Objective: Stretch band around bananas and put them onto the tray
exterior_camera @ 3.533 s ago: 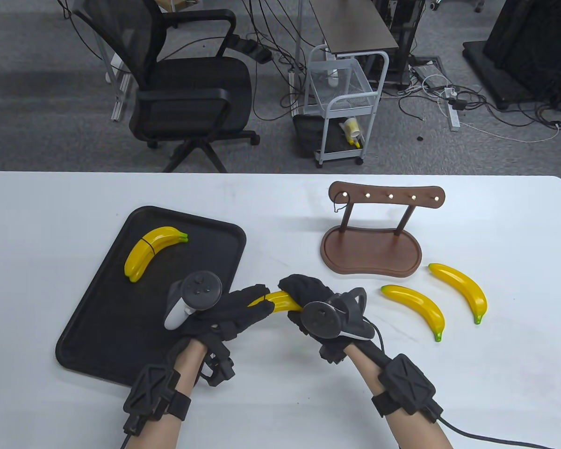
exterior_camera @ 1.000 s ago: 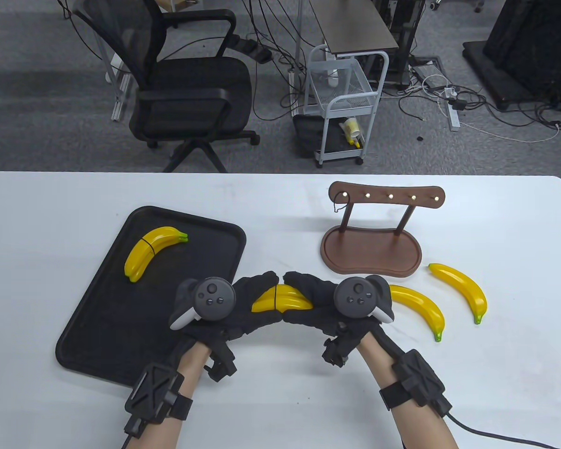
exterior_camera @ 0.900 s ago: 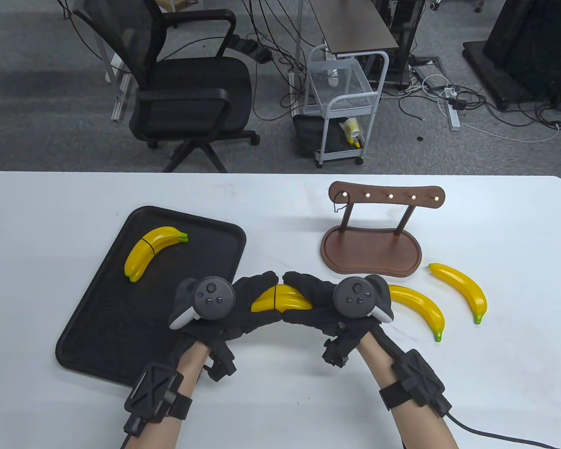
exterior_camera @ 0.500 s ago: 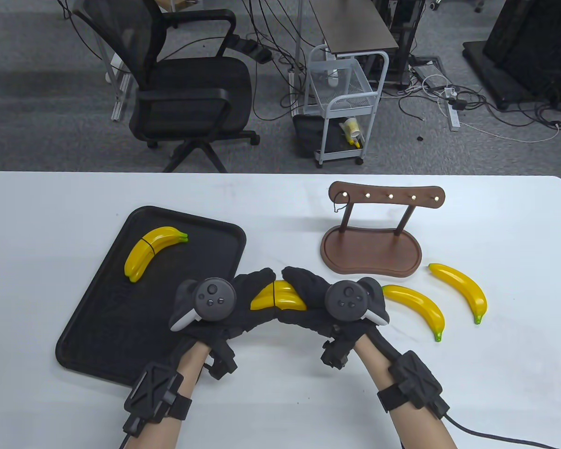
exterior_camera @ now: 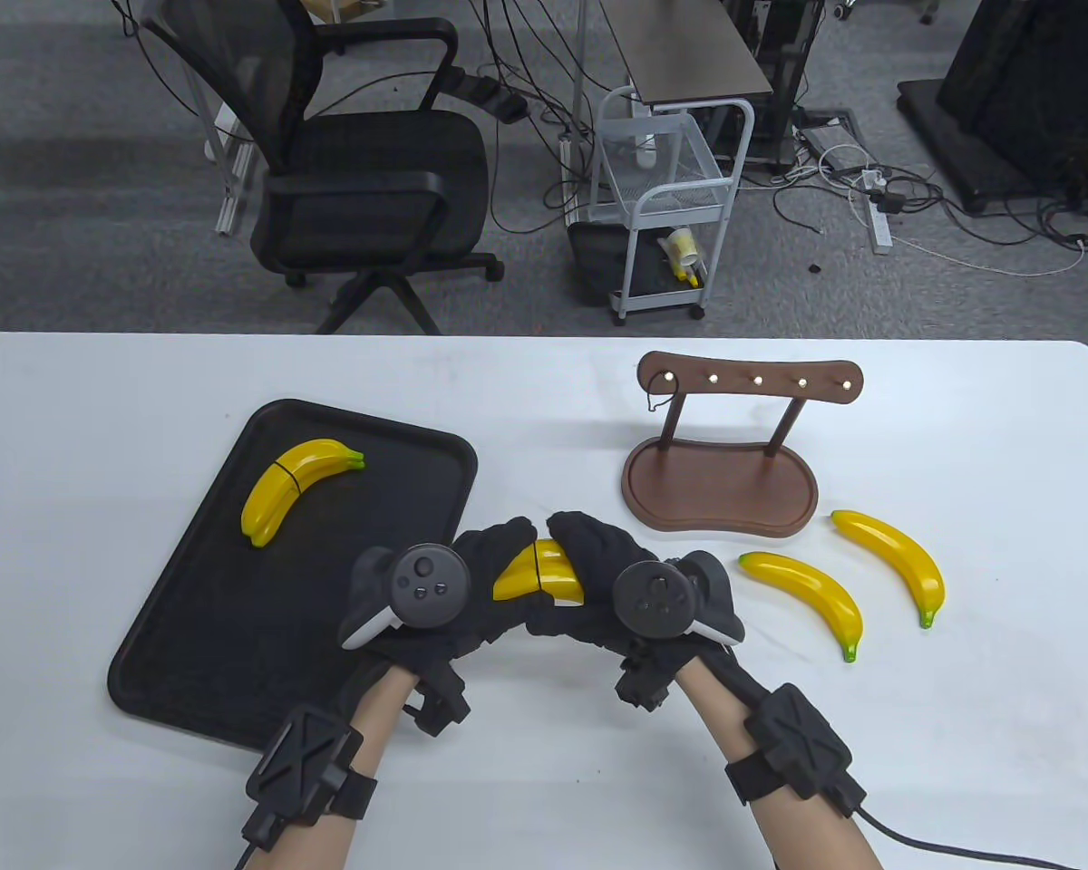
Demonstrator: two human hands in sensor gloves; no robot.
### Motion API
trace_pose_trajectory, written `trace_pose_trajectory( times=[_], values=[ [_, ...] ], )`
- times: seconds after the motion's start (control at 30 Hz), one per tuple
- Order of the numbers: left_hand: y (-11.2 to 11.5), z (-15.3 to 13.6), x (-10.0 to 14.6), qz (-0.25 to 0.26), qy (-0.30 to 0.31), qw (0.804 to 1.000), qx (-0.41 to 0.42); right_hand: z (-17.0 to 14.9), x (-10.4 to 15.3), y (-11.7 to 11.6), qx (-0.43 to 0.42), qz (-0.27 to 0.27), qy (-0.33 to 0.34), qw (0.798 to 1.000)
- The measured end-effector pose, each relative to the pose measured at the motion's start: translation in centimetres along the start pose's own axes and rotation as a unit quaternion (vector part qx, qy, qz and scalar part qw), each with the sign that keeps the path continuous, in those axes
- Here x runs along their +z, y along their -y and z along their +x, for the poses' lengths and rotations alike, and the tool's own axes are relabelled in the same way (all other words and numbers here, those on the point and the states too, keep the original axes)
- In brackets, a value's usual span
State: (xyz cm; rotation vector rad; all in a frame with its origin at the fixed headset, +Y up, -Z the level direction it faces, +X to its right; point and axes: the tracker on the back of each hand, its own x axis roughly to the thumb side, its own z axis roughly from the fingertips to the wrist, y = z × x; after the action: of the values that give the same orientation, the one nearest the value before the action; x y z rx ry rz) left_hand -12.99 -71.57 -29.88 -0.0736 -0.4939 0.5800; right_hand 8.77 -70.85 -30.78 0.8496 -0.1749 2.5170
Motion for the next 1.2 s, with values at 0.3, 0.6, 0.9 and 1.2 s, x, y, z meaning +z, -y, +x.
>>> trace_pose_trajectory(
  times=[0.3,0.6,0.9,1.2],
  values=[
    [-0.2,-0.5,-0.1,-0.012,0.009,0.999,0.036,-0.7,0.1,0.4,-0.054,-0.010,0.008,0.998],
    [-0.4,-0.5,-0.1,-0.013,0.014,0.999,0.029,-1.6,0.0,0.8,-0.098,0.011,0.013,0.995],
    [-0.6,-0.8,0.0,-0.012,0.005,0.999,0.030,-2.0,0.0,0.5,-0.099,0.015,0.008,0.995],
    [-0.9,-1.5,0.0,-0.008,-0.033,0.995,0.093,-1.4,0.1,0.9,-0.042,-0.013,0.010,0.999]
  ],
)
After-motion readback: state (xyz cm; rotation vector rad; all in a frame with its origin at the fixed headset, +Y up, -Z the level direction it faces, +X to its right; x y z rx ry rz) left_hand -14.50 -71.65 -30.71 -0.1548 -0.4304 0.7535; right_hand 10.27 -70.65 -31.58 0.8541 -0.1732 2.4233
